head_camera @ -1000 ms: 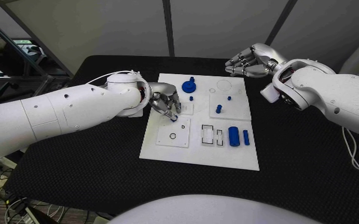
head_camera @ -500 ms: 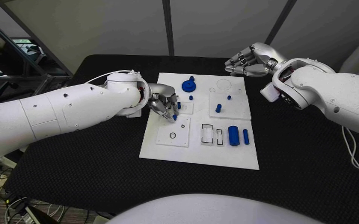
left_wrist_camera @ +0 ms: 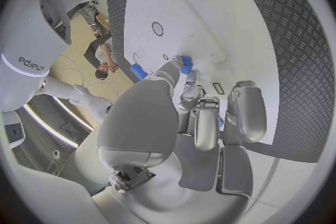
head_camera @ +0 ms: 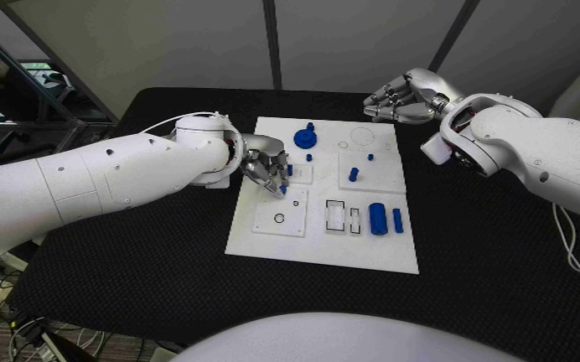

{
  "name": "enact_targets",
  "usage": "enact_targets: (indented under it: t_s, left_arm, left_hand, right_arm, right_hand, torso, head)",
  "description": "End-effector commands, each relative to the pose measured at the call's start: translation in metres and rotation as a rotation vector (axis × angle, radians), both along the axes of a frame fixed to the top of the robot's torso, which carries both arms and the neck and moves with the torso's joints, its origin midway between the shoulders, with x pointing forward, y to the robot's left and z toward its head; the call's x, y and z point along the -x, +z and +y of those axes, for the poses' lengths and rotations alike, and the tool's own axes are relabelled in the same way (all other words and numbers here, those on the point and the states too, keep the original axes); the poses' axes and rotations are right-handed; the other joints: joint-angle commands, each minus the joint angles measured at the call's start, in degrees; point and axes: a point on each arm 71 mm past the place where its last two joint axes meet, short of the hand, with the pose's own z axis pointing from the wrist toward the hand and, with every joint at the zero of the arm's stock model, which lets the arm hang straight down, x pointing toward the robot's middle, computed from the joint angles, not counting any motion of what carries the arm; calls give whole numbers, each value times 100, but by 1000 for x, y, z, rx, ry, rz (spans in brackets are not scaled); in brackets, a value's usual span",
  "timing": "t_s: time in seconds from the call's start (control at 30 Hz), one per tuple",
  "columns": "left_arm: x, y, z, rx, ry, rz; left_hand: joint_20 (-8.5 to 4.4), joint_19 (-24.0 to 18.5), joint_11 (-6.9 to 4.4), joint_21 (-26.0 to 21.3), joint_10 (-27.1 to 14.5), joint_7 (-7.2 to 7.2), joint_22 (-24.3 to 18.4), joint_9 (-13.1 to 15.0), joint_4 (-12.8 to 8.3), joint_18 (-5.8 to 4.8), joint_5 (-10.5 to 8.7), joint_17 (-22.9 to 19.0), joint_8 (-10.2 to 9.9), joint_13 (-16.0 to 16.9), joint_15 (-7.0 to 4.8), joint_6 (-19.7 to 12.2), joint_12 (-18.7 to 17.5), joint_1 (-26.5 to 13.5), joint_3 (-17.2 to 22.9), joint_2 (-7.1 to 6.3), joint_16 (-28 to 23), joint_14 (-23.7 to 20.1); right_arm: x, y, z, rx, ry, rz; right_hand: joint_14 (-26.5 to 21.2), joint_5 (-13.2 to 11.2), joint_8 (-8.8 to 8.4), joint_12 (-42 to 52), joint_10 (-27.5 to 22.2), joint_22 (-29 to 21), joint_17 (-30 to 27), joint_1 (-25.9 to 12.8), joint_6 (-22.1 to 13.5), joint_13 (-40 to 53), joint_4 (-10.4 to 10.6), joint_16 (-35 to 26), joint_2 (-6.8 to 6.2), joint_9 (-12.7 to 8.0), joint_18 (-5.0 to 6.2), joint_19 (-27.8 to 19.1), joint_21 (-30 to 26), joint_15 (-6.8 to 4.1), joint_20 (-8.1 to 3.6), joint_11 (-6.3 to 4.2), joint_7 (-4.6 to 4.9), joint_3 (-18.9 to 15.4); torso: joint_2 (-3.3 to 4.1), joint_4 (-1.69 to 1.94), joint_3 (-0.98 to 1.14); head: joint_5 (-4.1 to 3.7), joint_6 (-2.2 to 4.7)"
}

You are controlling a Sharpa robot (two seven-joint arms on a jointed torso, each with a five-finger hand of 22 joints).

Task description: Assemble the parts on the task board

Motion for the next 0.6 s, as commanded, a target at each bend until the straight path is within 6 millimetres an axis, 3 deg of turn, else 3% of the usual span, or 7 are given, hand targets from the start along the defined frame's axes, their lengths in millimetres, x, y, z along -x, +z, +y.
enact_targets:
  t_s: [0.03, 0.27, 0.6]
  left_arm:
    - [-1, -1, 0, -26, 0, -16]
    - [-2, -1, -1, -48, -13, -53]
    - [-1, 0, 1, -45, -20, -72]
  left_hand:
    - [14, 166, 19, 34, 11, 8, 1096, -6, -1, -38, -6, 1505, -19, 12, 33, -50, -23, 18, -30, 68, 35, 605]
    - [20, 181, 25, 85, 76, 15, 1109, 10, -20, -48, -5, 1505, 24, 72, 41, 30, 3, 115, -48, 141, 35, 605]
    - [14, 192, -8, 119, 121, -40, 1118, 69, 72, -52, 0, 1505, 229, 82, 21, 493, -8, 181, -73, 440, 35, 605]
  right_arm:
    - [0, 1, 1, -2, 12, -5]
    - [0, 1, 2, -2, 13, -4]
    - [1, 1, 2, 0, 15, -7]
  right_hand:
    - [-28, 27, 11, 20, -36, -5, -9, 0, -38, -3, -1, -8, 55, 6, 34, 49, -35, -16, -3, 14, -2, 20]
    - [-28, 27, 11, 20, -36, -5, -10, 0, -37, -3, -1, -8, 57, 6, 34, 49, -36, -16, -3, 14, -2, 21]
    - [-27, 28, 12, 20, -36, -5, -11, 0, -37, -3, -1, -8, 61, 6, 34, 51, -38, -17, -3, 13, -2, 25]
  torso:
    - [4, -3, 1]
    - [0, 3, -2]
    - [-2, 5, -3]
  head:
    - [-11, -4]
    - [-16, -13]
    - [-11, -13]
